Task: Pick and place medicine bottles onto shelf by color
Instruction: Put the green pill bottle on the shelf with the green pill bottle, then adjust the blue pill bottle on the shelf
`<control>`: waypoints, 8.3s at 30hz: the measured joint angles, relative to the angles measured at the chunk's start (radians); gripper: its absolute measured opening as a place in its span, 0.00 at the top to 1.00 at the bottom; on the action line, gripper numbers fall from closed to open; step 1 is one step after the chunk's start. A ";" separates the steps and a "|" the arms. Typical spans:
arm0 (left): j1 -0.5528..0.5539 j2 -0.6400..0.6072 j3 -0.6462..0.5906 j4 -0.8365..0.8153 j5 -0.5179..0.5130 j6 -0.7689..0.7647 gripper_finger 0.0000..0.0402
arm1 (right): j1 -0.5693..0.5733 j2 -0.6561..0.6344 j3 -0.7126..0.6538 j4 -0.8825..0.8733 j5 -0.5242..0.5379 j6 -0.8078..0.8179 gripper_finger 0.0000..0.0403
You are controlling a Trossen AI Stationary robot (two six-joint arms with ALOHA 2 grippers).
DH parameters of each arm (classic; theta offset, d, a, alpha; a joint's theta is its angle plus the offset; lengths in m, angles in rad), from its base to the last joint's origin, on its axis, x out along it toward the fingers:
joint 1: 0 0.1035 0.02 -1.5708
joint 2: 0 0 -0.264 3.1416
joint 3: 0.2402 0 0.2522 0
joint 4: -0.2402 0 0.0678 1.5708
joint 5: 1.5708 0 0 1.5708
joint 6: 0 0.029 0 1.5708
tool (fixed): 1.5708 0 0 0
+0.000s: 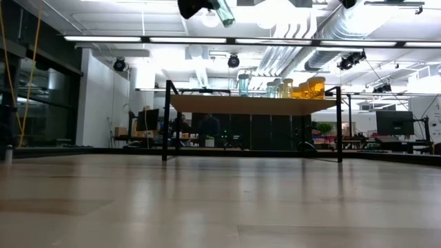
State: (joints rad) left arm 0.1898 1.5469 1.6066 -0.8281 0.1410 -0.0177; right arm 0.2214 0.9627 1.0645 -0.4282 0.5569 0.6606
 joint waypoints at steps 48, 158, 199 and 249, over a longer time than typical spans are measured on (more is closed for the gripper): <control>0.000 0.000 0.000 0.042 -0.028 0.022 0.70 | -0.005 0.000 0.000 0.000 0.042 0.012 0.56; 0.209 0.540 0.368 0.291 -0.217 -0.098 0.70 | -0.439 0.049 0.000 -0.293 -0.093 0.194 1.00; 0.207 0.600 0.369 0.349 -0.310 -0.102 0.51 | -0.439 0.040 0.000 -0.293 -0.088 0.194 1.00; 0.246 0.281 -0.107 0.356 -0.209 0.048 1.00 | -0.440 0.040 0.000 -0.291 -0.091 0.171 1.00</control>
State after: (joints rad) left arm 0.4357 1.8279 1.4996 -0.4722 -0.0679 0.0299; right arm -0.2184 1.0031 1.0645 -0.7194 0.4658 0.8314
